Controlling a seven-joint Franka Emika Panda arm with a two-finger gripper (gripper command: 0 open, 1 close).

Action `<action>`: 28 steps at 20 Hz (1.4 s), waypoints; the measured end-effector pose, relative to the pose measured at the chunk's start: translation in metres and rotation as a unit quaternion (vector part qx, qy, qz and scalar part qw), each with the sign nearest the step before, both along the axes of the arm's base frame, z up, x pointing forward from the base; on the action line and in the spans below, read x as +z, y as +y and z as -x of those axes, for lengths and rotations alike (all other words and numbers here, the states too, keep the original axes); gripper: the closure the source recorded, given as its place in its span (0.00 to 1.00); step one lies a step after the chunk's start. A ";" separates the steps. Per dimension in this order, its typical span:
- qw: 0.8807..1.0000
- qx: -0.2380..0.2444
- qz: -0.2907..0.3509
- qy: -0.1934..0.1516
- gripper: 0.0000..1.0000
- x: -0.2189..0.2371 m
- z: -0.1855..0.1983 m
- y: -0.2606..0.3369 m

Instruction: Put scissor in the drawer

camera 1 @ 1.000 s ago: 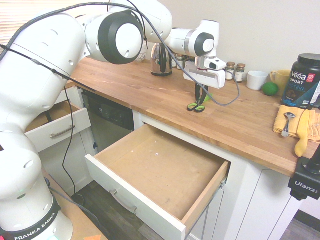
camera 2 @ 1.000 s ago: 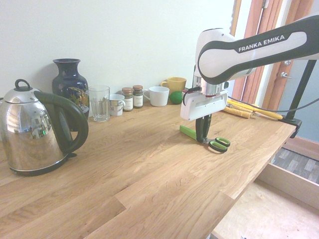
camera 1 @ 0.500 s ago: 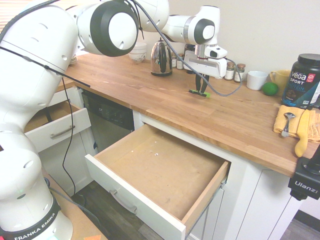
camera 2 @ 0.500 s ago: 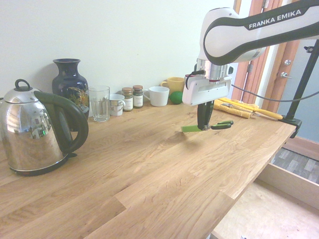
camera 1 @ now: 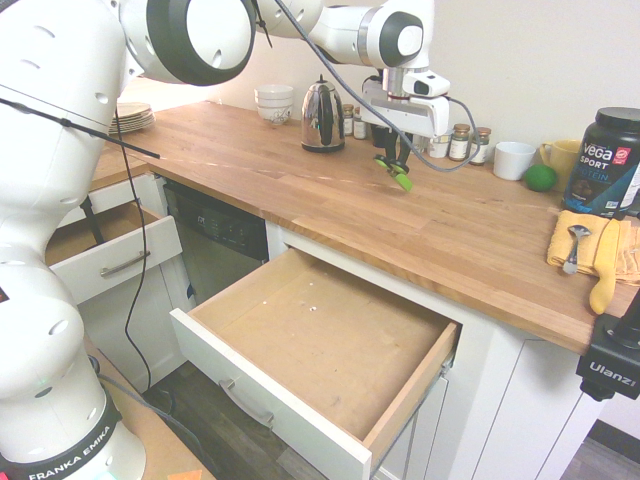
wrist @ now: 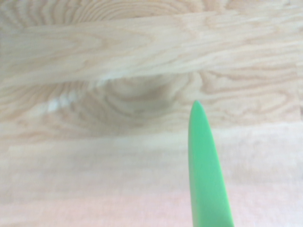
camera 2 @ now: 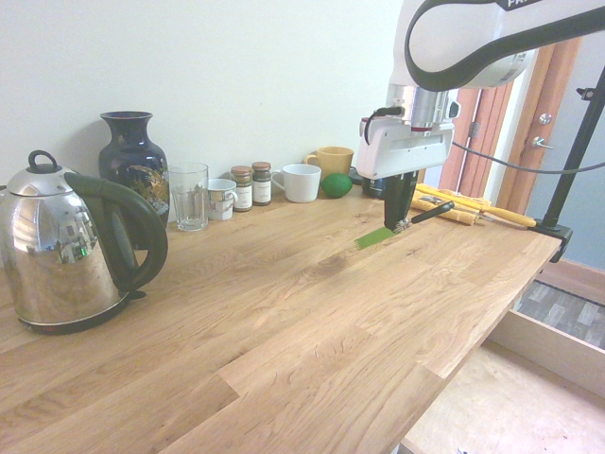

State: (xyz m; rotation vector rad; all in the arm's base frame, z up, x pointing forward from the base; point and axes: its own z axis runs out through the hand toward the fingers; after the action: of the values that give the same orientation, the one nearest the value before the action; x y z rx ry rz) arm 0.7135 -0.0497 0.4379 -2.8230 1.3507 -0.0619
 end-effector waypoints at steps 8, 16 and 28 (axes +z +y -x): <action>1.000 0.003 0.001 0.003 1.00 0.028 0.064 0.004; 0.998 0.054 0.012 0.028 1.00 0.016 0.156 0.004; 0.998 0.062 -0.001 0.027 1.00 -0.007 0.246 -0.016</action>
State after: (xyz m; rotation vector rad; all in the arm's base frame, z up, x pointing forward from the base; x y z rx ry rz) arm 0.4675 -0.0653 0.4309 -2.9193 1.1804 0.0166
